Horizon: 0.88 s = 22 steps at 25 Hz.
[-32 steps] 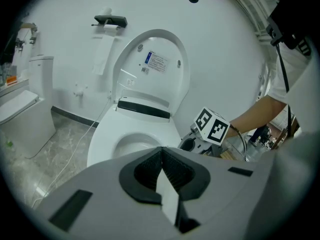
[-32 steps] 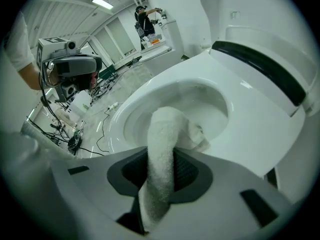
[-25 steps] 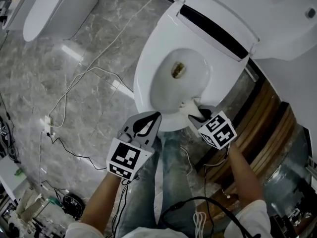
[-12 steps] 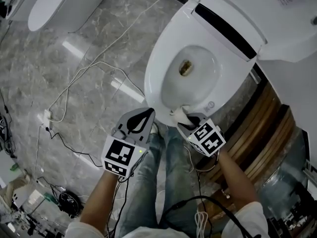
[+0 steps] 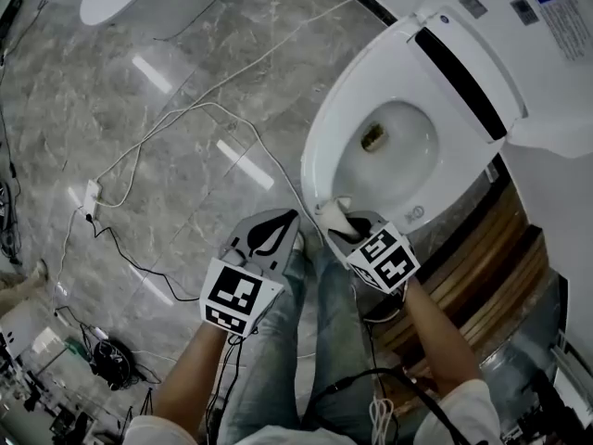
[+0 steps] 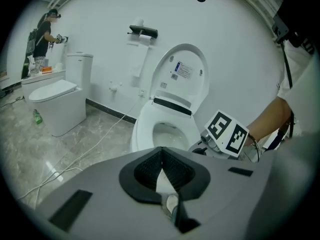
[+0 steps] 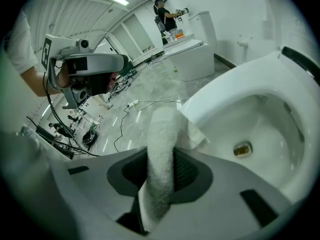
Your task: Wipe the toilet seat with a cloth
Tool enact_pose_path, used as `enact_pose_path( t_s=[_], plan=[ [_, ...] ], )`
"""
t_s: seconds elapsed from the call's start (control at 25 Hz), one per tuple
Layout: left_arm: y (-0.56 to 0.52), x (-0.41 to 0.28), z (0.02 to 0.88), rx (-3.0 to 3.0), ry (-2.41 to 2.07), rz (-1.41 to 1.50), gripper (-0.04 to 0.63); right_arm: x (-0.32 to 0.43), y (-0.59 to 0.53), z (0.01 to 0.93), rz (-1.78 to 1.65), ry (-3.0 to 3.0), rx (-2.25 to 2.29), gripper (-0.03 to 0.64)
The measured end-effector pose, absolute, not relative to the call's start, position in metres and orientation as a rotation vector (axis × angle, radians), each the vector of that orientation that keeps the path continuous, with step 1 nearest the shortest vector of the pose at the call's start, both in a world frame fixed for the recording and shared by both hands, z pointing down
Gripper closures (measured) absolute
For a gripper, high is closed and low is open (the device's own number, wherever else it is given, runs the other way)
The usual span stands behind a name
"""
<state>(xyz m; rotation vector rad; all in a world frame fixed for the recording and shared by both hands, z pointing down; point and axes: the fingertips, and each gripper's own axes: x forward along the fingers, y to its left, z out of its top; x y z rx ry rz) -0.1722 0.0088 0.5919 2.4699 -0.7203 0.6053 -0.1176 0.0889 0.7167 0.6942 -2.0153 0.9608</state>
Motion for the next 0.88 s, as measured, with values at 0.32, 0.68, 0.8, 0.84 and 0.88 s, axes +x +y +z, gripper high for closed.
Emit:
enact_pose_path(
  t_s=[0.32,0.68,0.8,0.84,0.88],
  plan=[
    [-0.013,-0.193,0.594,2.429,-0.803,0.588,0.584,-0.147,0.054,0.716,0.925,-2.066,0.613,0.517],
    [-0.041,-0.187,0.596,2.393,-0.864,0.577,0.584,-0.141,0.002,0.715,0.908,-2.106,0.6,0.517],
    [-0.051,-0.177,0.6,2.383,-0.875,0.576,0.584,-0.133,-0.018,0.715,0.888,-2.116,0.595,0.516],
    [-0.055,-0.173,0.6,2.382,-0.876,0.576,0.584,-0.129,-0.026,0.714,0.881,-2.12,0.598,0.517],
    [-0.059,-0.169,0.601,2.382,-0.877,0.575,0.584,-0.125,-0.033,0.714,0.873,-2.122,0.602,0.517]
  ],
)
